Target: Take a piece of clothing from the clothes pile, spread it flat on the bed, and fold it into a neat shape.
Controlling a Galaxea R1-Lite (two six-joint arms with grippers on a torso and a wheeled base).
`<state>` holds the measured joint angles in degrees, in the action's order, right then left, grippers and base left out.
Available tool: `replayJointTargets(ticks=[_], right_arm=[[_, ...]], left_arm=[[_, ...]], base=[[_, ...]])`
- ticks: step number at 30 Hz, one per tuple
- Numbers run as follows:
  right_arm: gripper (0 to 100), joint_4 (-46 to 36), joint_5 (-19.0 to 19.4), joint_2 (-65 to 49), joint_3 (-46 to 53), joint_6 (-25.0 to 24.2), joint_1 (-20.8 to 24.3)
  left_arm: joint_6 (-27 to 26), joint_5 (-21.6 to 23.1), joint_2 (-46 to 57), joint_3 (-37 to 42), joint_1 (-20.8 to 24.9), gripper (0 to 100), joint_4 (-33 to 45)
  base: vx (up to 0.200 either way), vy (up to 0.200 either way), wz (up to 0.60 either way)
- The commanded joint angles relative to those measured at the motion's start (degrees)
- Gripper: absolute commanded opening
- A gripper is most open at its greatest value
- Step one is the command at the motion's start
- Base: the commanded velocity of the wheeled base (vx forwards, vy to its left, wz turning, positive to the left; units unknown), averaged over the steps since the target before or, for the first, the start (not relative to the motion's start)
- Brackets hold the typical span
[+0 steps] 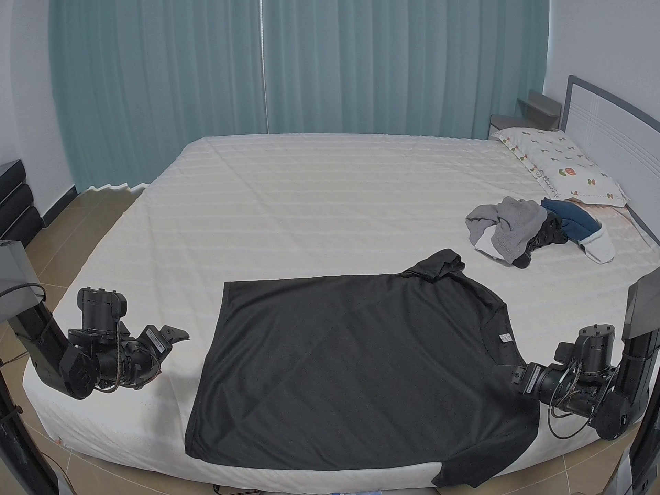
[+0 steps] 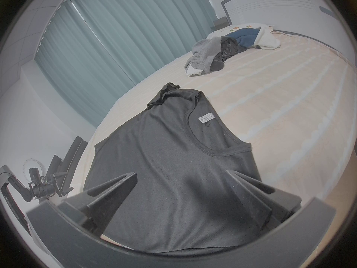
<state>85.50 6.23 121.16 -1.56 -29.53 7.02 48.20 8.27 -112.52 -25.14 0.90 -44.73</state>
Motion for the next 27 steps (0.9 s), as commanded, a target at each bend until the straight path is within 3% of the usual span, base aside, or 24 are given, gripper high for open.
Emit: replayJointTargets(ticks=[1,8,16,21,22,27], right_arm=[[100,0.01,-0.08,0.04,-0.02,-0.01,0.98],[100,0.01,0.01,0.48,-0.11,-0.36,1.15],[100,-0.08,0.45,0.57,-0.02,-0.45,1.15],[100,0.01,1.07,0.83,-0.02,-1.59,1.24],[100,0.01,1.24,1.01,-0.11,-1.94,1.24],[100,0.01,1.24,1.62,-0.11,-1.94,1.24]], left_arm=[[-0.04,-0.09,0.37,-0.35,0.86,100,-0.1],[-0.39,-0.09,0.19,-1.67,1.21,100,-0.18],[-0.21,0.52,-3.06,-9.23,2.35,100,-0.01],[-0.21,0.35,-6.22,-14.5,2.79,100,0.43],[-0.13,0.17,-10.0,-19.69,3.32,100,0.78],[-0.13,0.08,-16.42,-26.89,4.2,100,1.13]], base=[[0.2,0.0,0.0],[0.057,0.0,0.0],[0.0,0.0,0.0],[0.0,0.0,0.0],[0.0,0.0,0.0],[0.0,0.0,0.0]])
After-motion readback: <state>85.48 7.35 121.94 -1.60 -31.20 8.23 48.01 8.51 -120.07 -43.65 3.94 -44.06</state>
